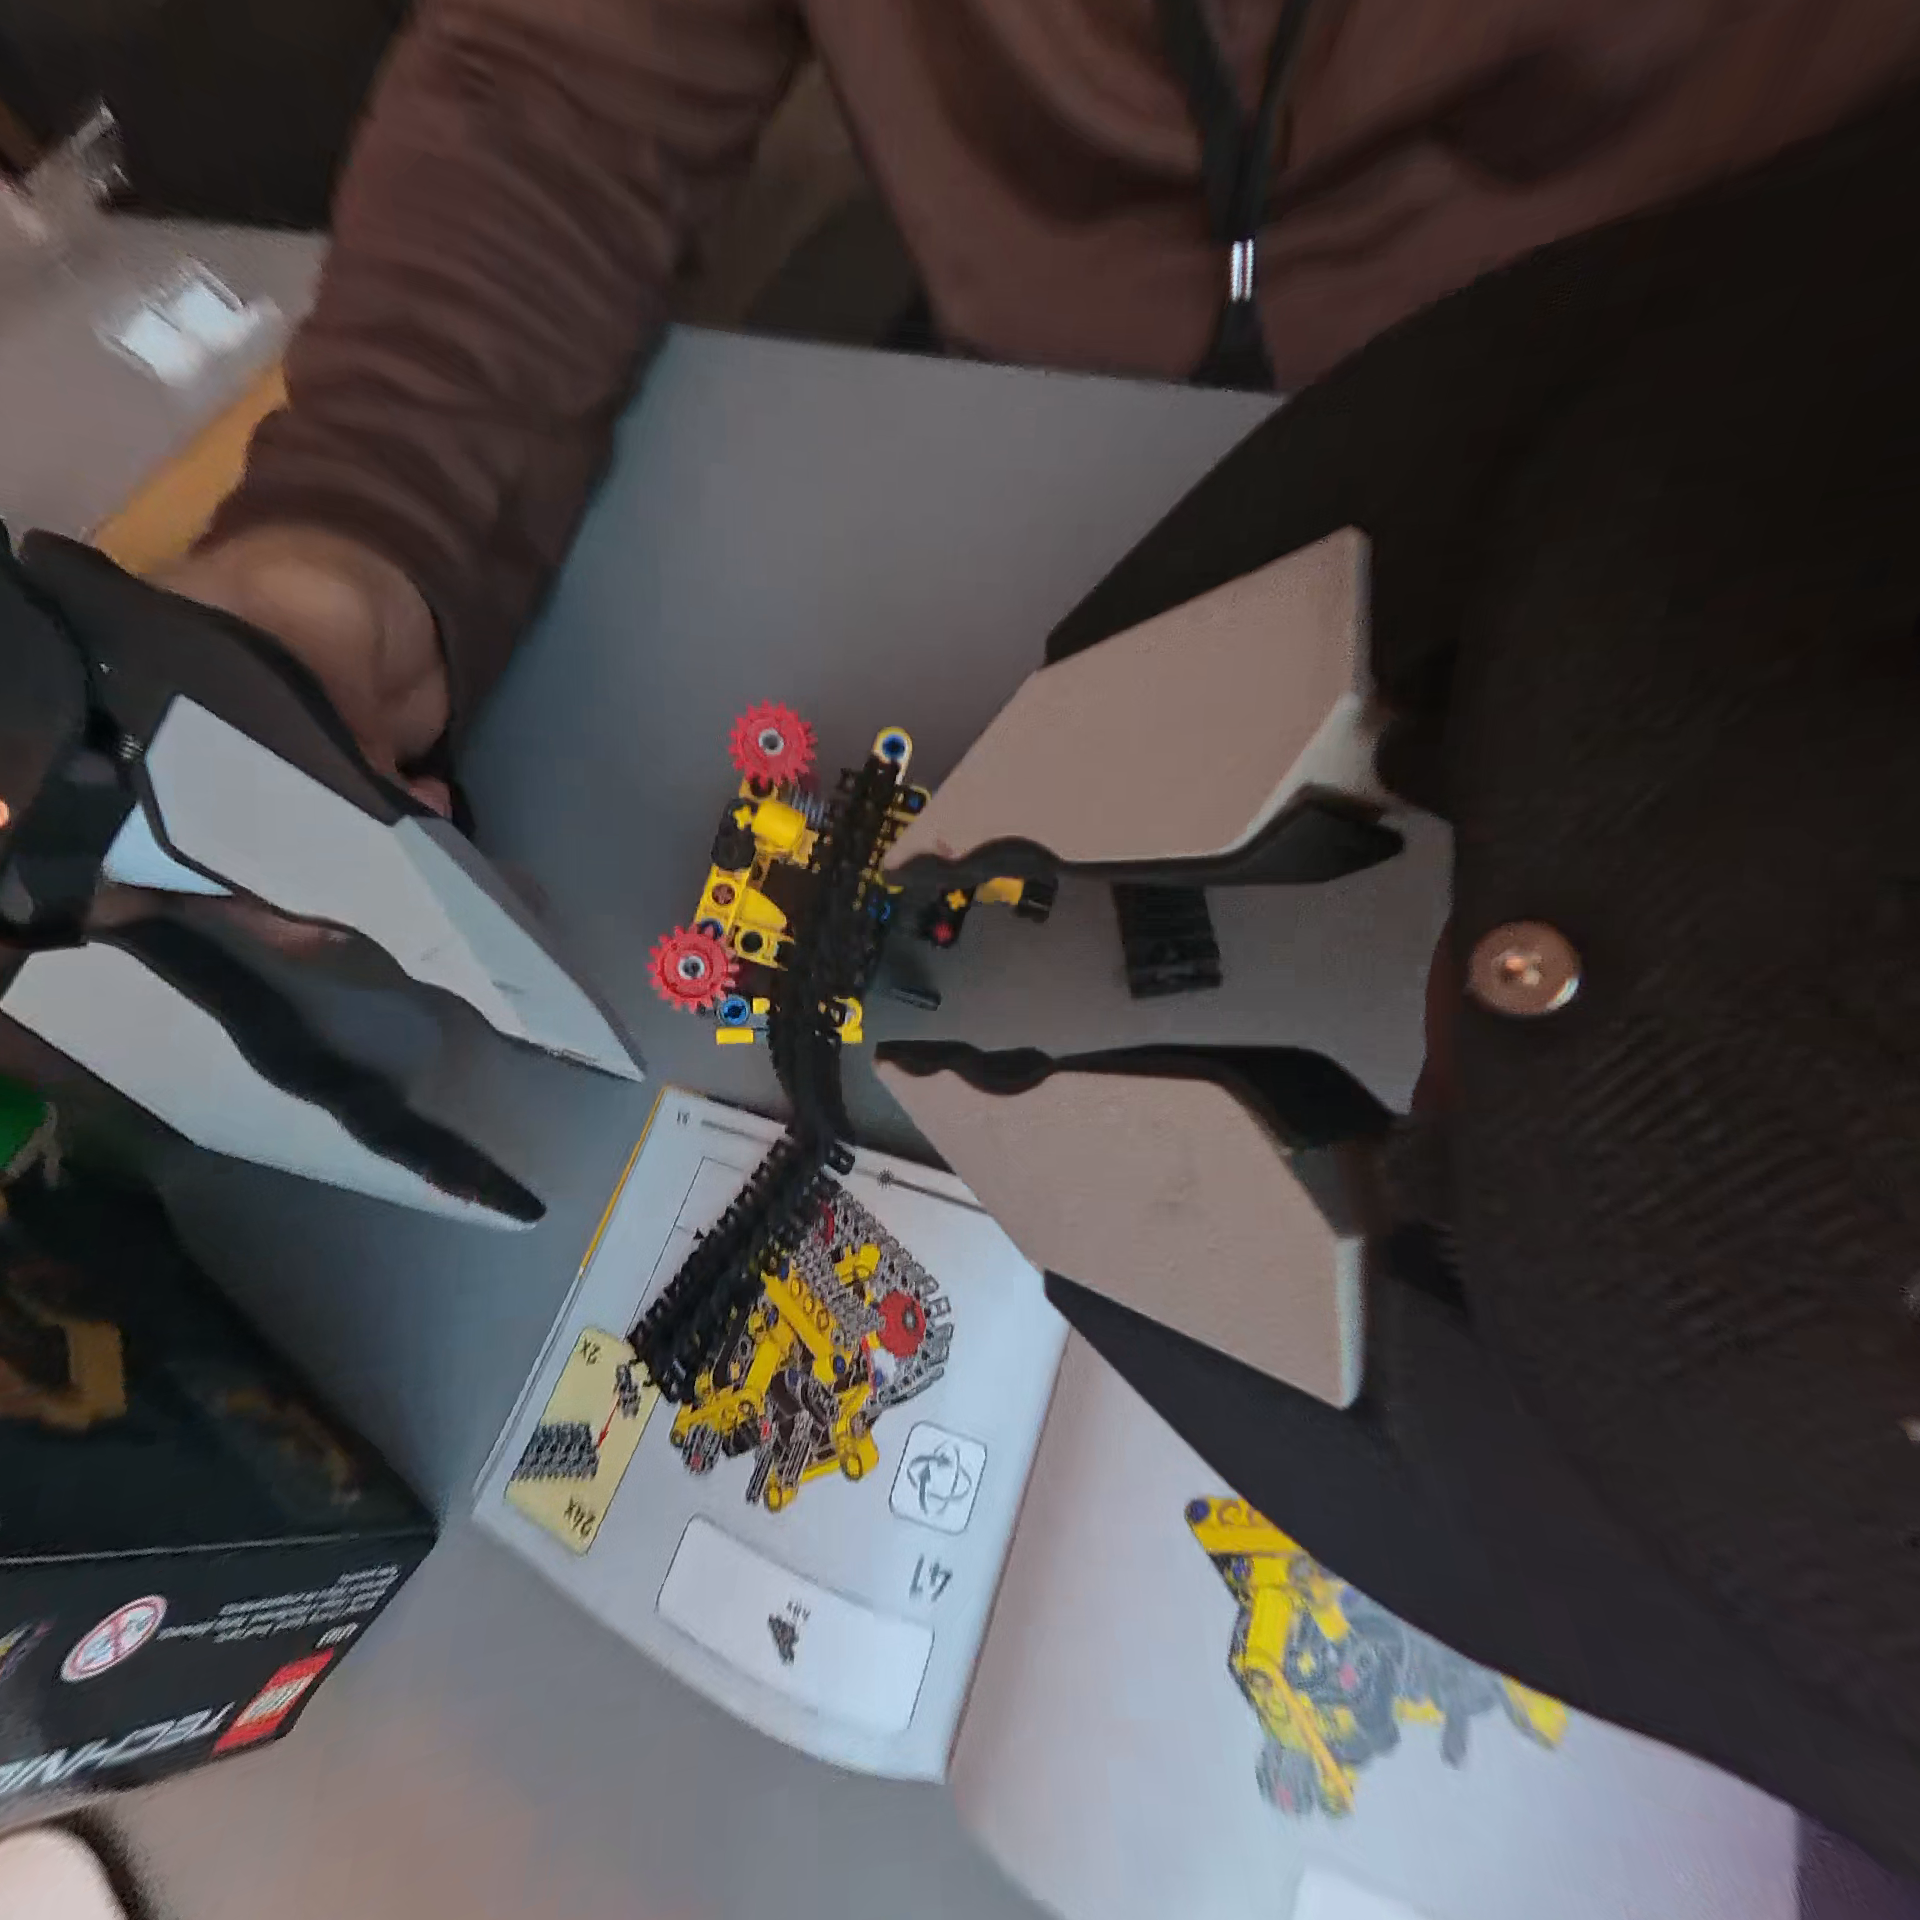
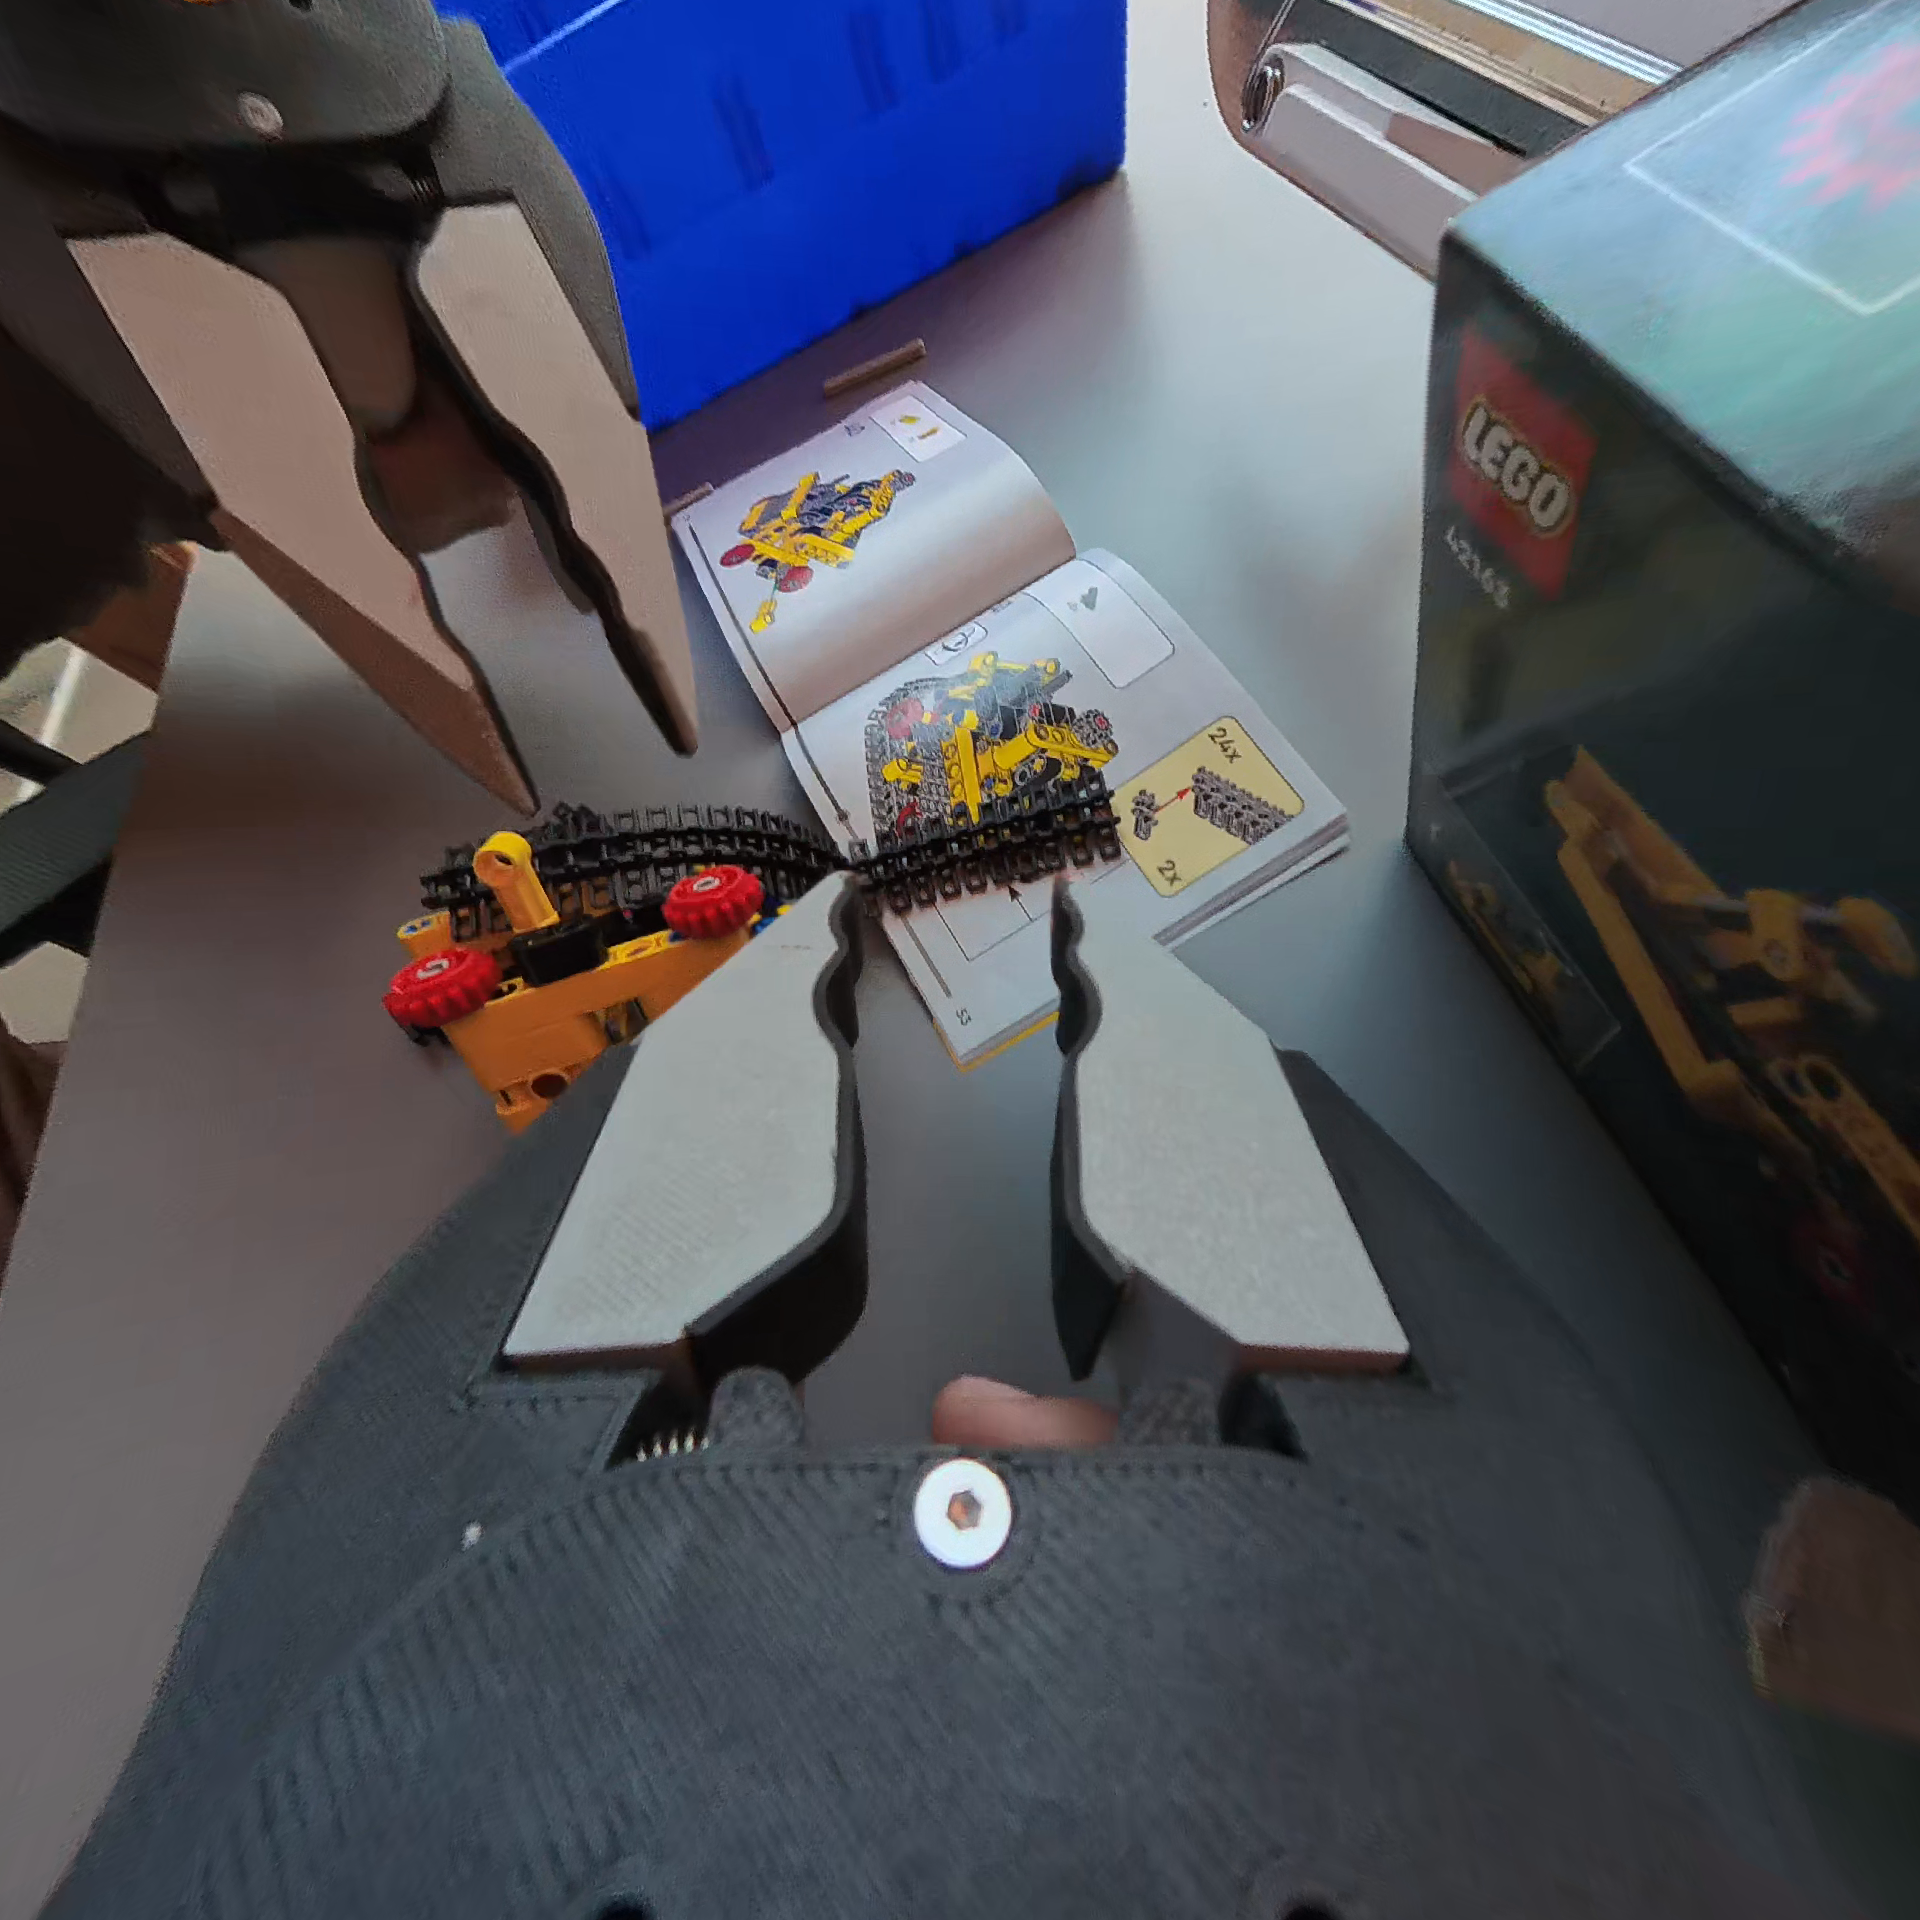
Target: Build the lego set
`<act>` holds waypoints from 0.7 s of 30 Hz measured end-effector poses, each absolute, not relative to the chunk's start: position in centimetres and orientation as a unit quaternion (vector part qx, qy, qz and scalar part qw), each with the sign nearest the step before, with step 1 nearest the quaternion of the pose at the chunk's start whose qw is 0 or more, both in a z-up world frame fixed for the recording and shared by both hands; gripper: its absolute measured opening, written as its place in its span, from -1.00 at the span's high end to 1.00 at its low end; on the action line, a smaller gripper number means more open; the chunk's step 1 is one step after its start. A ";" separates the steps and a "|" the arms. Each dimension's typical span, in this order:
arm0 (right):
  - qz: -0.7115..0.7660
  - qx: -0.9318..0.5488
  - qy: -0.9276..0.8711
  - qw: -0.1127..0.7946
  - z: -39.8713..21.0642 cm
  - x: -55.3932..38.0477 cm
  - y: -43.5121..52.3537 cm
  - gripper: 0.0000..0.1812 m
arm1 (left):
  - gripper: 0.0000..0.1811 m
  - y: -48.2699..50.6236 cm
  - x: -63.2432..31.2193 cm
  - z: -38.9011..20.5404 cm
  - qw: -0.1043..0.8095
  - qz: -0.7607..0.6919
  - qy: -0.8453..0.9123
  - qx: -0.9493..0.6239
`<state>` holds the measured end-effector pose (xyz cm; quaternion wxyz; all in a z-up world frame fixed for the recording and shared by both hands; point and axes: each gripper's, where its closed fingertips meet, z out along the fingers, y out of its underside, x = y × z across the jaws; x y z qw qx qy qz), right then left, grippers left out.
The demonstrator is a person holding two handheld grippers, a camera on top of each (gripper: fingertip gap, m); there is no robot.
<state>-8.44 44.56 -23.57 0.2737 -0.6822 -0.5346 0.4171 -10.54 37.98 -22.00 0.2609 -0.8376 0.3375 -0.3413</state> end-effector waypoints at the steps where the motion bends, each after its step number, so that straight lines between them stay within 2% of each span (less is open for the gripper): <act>1: 0.423 -0.683 -0.531 0.270 -23.5 -8.7 44.5 0.62 | 0.71 37.8 -10.4 -22.1 0.255 -0.354 0.331 -0.837; 5: 0.400 -0.690 -0.537 0.276 -24.3 -9.0 44.7 0.64 | 0.48 36.2 -9.7 -22.4 0.217 -0.394 0.339 -0.826; 11: 0.410 -0.688 -0.539 0.260 -25.0 -9.0 43.6 0.64 | 0.49 35.9 -8.4 -22.0 0.214 -0.442 0.336 -0.804; 18: 0.390 -0.685 -0.547 0.283 -25.0 -9.4 43.1 0.69 | 0.67 36.1 -7.7 -21.7 0.225 -0.438 0.349 -0.797; 21: 0.377 -0.689 -0.548 0.289 -25.2 -9.6 43.0 0.68 | 0.92 36.5 -7.8 -21.4 0.244 -0.419 0.354 -0.800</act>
